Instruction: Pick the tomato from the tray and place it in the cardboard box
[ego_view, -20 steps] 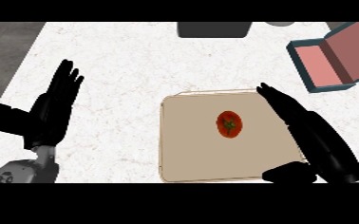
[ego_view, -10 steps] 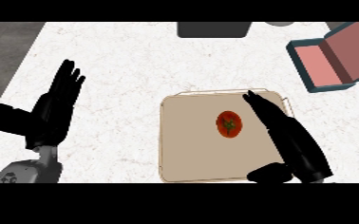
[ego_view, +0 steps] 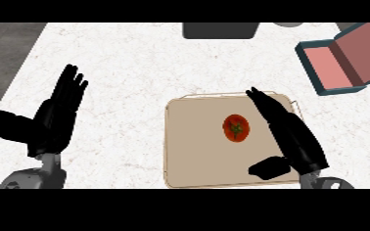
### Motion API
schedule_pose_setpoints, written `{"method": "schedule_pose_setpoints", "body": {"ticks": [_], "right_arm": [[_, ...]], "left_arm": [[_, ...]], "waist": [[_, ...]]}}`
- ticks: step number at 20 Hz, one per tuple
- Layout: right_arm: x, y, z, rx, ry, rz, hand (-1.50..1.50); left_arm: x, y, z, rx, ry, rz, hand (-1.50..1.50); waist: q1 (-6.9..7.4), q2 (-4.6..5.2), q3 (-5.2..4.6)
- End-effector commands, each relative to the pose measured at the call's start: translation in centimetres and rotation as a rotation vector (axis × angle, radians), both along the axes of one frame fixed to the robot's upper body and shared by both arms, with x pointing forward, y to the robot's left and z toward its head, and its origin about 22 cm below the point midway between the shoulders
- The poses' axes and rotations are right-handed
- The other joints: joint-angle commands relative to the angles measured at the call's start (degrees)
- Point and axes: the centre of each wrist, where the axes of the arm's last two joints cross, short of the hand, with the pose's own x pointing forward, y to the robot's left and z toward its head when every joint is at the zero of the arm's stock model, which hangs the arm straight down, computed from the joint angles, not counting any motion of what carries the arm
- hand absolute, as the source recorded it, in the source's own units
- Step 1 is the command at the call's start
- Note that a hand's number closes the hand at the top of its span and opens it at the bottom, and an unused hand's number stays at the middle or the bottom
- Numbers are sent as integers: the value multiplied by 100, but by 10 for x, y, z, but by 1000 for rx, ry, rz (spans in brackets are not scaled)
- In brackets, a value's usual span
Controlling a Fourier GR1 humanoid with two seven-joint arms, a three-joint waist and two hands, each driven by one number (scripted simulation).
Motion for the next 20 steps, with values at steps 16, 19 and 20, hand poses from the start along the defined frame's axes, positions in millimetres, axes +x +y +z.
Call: {"method": "schedule_pose_setpoints", "body": {"ticks": [16,19,20], "right_arm": [[17,3,-38,-75,15,-31,-150],[26,2,-56,-58,40,-7,-150],[38,22,-59,-70,37,-11,-150]], "left_arm": [[-5,14,-5,22,-9,10,0],[-4,0,-2,0,-3,-10,0],[4,6,-1,-4,2,-15,0]], "waist": [[5,-1,0],[7,1,0],[12,4,0]]}}
